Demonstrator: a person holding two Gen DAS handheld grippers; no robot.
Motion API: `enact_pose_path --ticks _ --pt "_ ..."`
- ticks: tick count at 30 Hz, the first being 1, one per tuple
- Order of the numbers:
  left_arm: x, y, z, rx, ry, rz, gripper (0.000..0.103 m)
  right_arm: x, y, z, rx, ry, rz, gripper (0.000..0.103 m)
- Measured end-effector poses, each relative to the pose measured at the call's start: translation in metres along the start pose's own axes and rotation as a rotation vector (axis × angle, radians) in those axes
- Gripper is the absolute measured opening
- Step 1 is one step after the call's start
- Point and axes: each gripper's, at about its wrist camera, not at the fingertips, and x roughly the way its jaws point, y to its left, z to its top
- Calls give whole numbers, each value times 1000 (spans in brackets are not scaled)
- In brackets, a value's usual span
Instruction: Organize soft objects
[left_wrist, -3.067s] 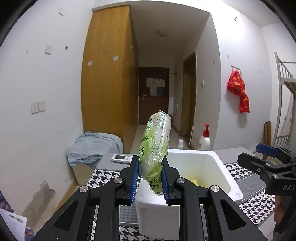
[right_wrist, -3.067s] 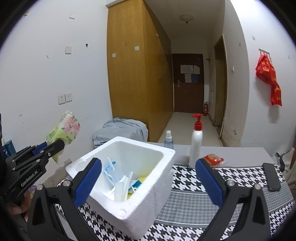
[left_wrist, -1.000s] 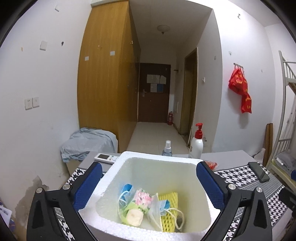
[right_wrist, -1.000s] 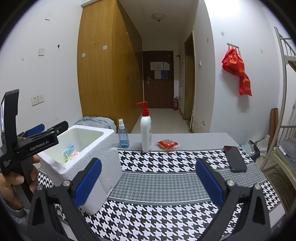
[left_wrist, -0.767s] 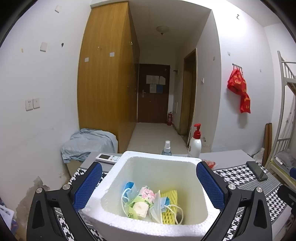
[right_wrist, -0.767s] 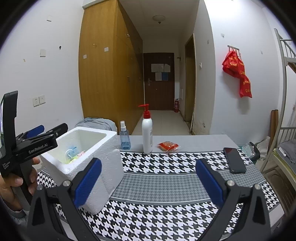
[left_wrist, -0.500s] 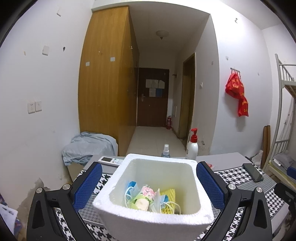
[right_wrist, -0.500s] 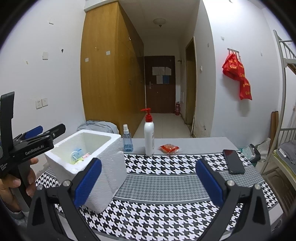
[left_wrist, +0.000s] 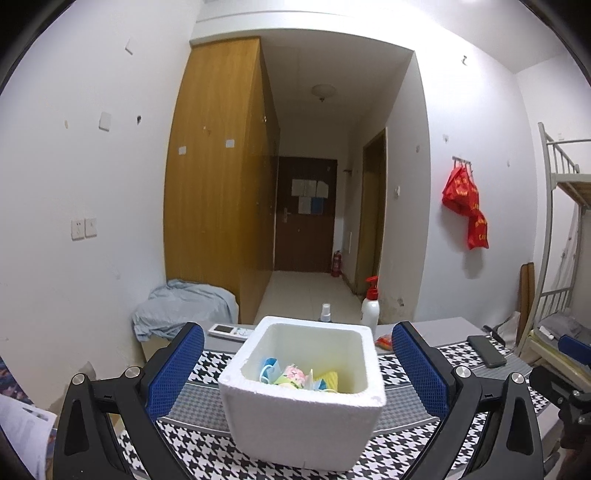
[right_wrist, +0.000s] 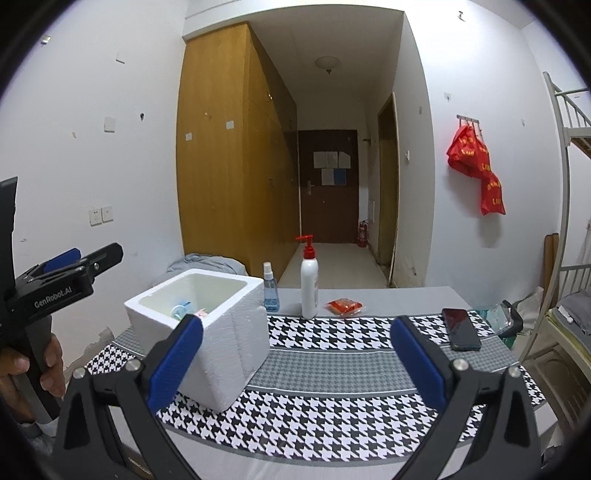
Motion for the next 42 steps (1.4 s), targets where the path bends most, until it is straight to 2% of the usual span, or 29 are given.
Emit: enact_pose_path --ticks 14,34,42 --pt "-54 -11 -19 30 -52 -6 102 -51 0 -18 11 -55 18 102" --pt "-88 0 -57 25 -53 -29 102 -74 20 -50 -9 -70 53 102" --pt "-97 -6 -79 46 -52 -53 102 -83 19 -65 20 -80 55 102"
